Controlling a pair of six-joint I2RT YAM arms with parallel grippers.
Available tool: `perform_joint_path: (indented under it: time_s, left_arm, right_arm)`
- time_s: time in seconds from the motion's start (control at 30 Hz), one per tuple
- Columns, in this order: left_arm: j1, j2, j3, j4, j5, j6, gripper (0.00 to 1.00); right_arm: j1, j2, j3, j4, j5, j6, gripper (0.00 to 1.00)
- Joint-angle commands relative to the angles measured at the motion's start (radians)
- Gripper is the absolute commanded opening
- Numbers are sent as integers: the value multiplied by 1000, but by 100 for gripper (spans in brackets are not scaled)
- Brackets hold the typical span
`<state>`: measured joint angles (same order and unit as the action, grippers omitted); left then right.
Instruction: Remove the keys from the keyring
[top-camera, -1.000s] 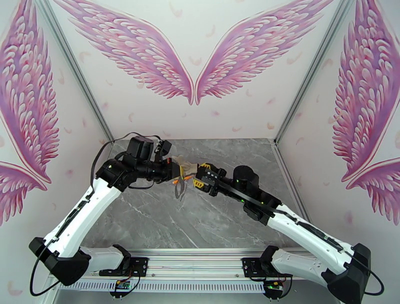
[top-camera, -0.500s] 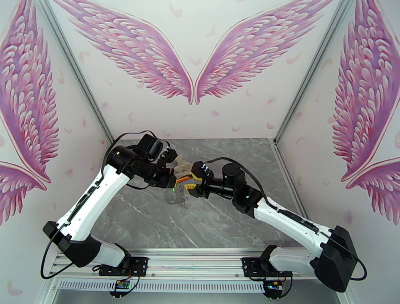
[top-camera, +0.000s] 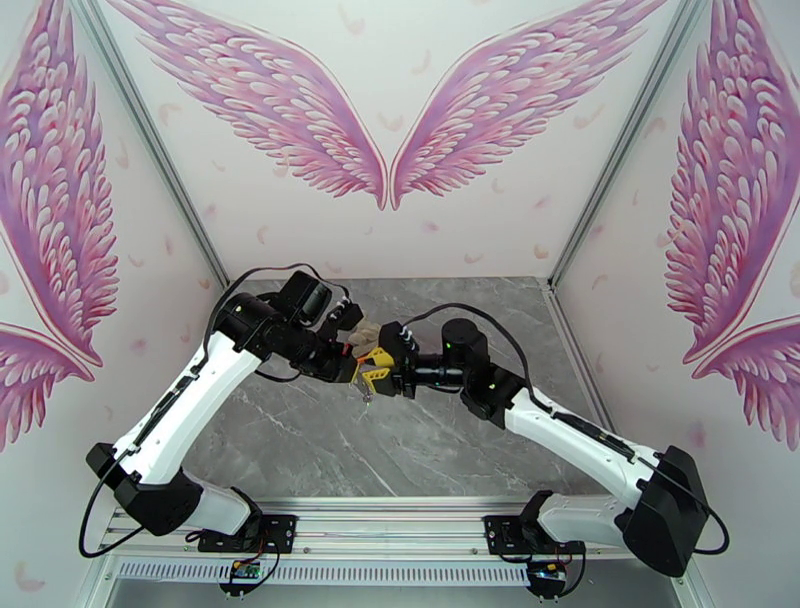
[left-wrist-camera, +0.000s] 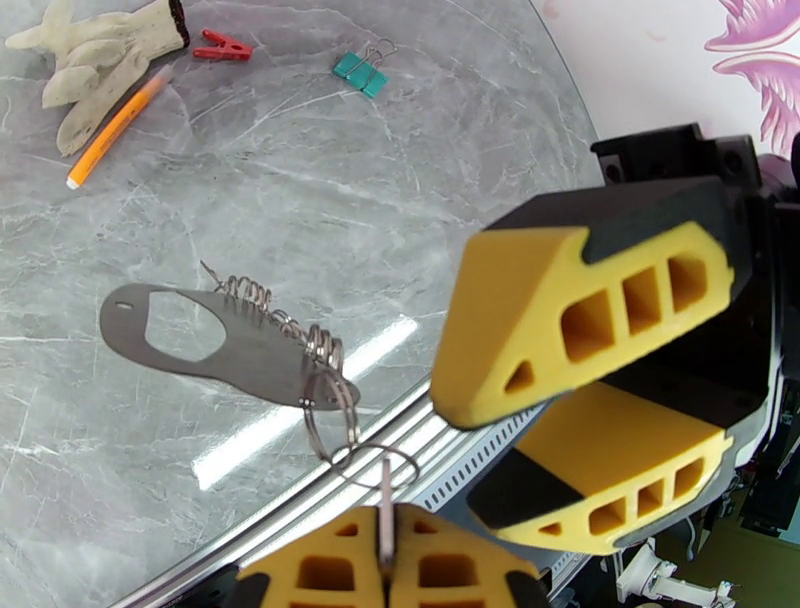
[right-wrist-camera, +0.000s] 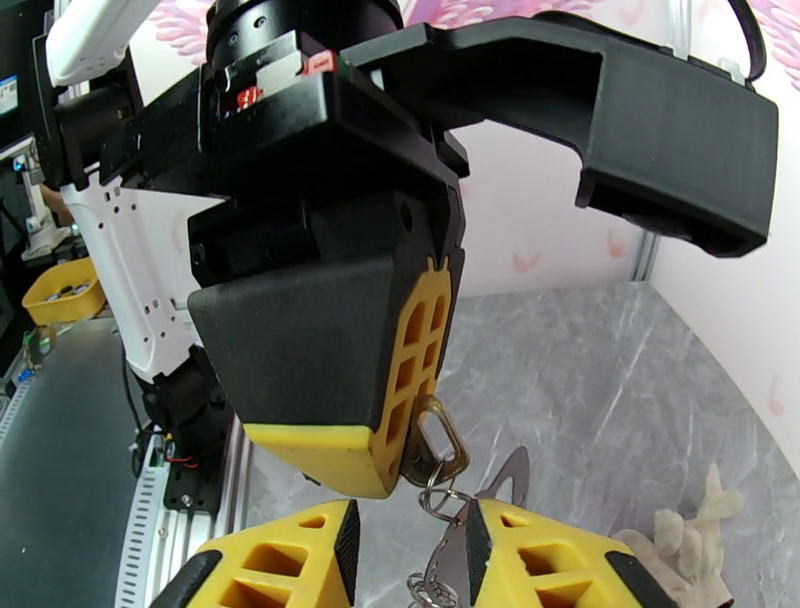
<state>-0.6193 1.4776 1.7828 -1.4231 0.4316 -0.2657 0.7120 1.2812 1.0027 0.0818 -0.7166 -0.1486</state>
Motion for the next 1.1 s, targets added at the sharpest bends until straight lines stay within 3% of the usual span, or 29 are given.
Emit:
perform_joint_path:
  time_s: [0.0, 0.77, 0.87, 1.07]
  left_arm:
    - [-7, -2, 46, 13, 23, 17, 0]
    - [-10, -23, 53, 41, 87, -3, 0]
    - [-11, -32, 43, 37, 88, 8, 0]
    - [-8, -29, 58, -29, 33, 80, 0]
  right_arm:
    - [-4, 30, 47, -51, -30, 11, 34]
    - [-3, 53, 86, -90, 62, -41, 17]
    - [-7, 24, 59, -102, 70, -95, 22]
    - [-63, 52, 126, -278, -82, -207, 33]
